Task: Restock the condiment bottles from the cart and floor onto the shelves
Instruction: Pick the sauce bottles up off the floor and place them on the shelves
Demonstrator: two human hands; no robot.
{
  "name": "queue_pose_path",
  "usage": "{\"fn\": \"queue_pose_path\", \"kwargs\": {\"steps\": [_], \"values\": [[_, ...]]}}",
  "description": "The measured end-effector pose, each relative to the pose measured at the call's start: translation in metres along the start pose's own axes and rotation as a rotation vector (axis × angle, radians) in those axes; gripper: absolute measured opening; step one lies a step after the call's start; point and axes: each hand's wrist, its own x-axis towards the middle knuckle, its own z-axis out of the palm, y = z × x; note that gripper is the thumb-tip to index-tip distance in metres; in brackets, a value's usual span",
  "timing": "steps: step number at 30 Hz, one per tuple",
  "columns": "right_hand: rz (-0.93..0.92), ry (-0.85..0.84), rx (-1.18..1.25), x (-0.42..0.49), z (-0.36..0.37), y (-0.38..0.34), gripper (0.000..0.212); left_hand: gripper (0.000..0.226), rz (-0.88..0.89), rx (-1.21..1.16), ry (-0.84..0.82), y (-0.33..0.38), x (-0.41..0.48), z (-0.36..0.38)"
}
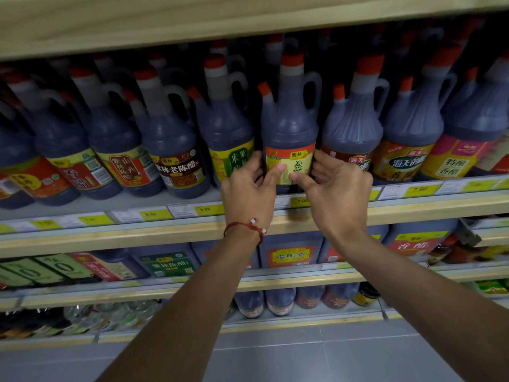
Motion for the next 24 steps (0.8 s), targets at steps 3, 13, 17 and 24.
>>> {"fn": "queue_pose_path", "kwargs": {"steps": [3,13,17,24], "values": [[-0.027,0.013,0.003,-0.003,0.0,0.001,0.036,0.032,-0.005,0.019,0.004,-0.001,-0.001,-0.001],[-0.039,0.045,0.016,-0.008,0.0,0.005,0.041,0.051,-0.031,0.061,-0.065,0.0,-0.003,-0.004],[-0.068,0.091,-0.043,-0.026,0.005,0.007,0.037,0.042,-0.046,0.005,-0.112,0.003,-0.007,-0.011],[-0.19,0.059,-0.034,-0.037,0.024,-0.009,0.039,0.034,0.053,0.068,0.235,-0.007,-0.019,-0.045]]}}
